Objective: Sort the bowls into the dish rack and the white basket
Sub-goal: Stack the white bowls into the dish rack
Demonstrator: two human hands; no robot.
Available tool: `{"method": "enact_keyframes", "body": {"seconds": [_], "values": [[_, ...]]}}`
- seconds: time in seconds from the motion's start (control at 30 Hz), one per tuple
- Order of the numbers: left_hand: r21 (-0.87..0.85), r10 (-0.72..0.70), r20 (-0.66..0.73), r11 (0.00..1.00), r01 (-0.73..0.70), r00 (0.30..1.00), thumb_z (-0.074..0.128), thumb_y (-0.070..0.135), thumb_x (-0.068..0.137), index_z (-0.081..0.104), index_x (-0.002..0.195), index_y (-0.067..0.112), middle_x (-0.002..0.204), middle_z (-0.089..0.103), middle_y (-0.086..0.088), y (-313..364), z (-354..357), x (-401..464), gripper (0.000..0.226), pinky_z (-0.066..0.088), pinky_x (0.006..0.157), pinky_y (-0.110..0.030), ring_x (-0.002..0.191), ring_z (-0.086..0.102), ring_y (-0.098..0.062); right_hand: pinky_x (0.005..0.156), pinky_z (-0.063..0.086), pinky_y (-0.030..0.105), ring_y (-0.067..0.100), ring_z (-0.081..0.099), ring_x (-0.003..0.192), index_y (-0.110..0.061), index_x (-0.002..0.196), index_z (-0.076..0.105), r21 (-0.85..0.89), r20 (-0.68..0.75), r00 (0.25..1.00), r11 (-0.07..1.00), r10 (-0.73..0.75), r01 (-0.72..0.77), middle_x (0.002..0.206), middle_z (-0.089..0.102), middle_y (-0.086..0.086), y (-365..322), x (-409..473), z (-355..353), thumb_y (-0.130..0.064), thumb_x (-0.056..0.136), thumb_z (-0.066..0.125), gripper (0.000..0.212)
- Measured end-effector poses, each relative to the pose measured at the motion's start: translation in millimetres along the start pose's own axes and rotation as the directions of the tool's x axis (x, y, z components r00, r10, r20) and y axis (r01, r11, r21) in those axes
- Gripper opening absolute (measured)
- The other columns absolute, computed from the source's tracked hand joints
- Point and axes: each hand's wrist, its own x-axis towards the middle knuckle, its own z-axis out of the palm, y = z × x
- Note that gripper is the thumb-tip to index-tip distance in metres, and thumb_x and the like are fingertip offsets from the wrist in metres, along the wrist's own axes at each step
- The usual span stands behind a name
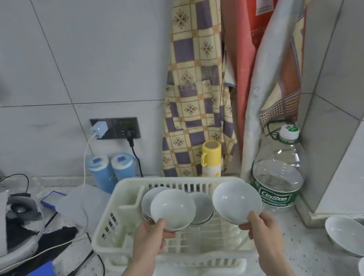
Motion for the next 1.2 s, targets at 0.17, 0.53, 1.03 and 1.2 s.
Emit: {"method": "enact_keyframes", "body": {"seconds": [0.17, 0.53, 1.03, 1.2], "values": [[-0.016, -0.036, 0.054, 0.999, 0.037, 0.998, 0.045, 0.008, 0.094, 0.06, 0.106, 0.007, 0.078, 0.078, -0.015, 2, -28, 25, 0.019, 0.026, 0.036, -0.018, 0.041, 0.036, -0.009, 0.059, 0.038, 0.03, 0.017, 0.06, 0.074, -0.018, 0.086, 0.064, -0.095, 0.009, 1.0, 0.995, -0.021, 0.022, 0.066, 0.071, 0.004, 10, 4, 46, -0.023, 0.09, 0.051, 0.014], [-0.042, 0.028, 0.091, 0.999, -0.024, 0.995, 0.044, 0.005, 0.088, 0.058, 0.107, 0.005, 0.08, 0.078, -0.014, 1, -42, 81, 0.024, 0.024, 0.039, -0.021, 0.038, 0.03, -0.01, 0.06, 0.04, 0.028, 0.012, 0.066, 0.08, -0.02, 0.127, 0.051, -0.188, -0.063, 0.997, 0.982, -0.037, 0.025, 0.081, 0.071, -0.002, 27, 29, 100, -0.024, 0.089, 0.054, 0.038], [-0.22, 0.044, 0.13, 0.975, -0.014, 0.991, 0.046, 0.005, 0.088, 0.06, 0.105, 0.002, 0.084, 0.077, -0.02, -7, -37, 115, 0.023, 0.027, 0.038, -0.021, 0.043, 0.033, -0.011, 0.06, 0.042, 0.03, 0.014, 0.063, 0.077, -0.019, 0.127, 0.056, -0.488, 0.047, 0.995, 0.866, -0.093, 0.104, 0.072, 0.066, -0.007, 47, 50, 113, -0.019, 0.094, 0.046, 0.035], [-0.168, 0.026, 0.113, 0.986, -0.007, 0.993, 0.047, 0.006, 0.088, 0.06, 0.103, 0.004, 0.082, 0.078, -0.015, -9, -36, 115, 0.02, 0.029, 0.039, -0.021, 0.041, 0.033, -0.01, 0.062, 0.042, 0.033, 0.023, 0.063, 0.081, -0.017, 0.12, 0.058, -0.516, 0.042, 0.997, 0.853, -0.07, 0.082, 0.081, 0.068, 0.003, 52, 54, 114, -0.02, 0.093, 0.044, 0.03]]}}
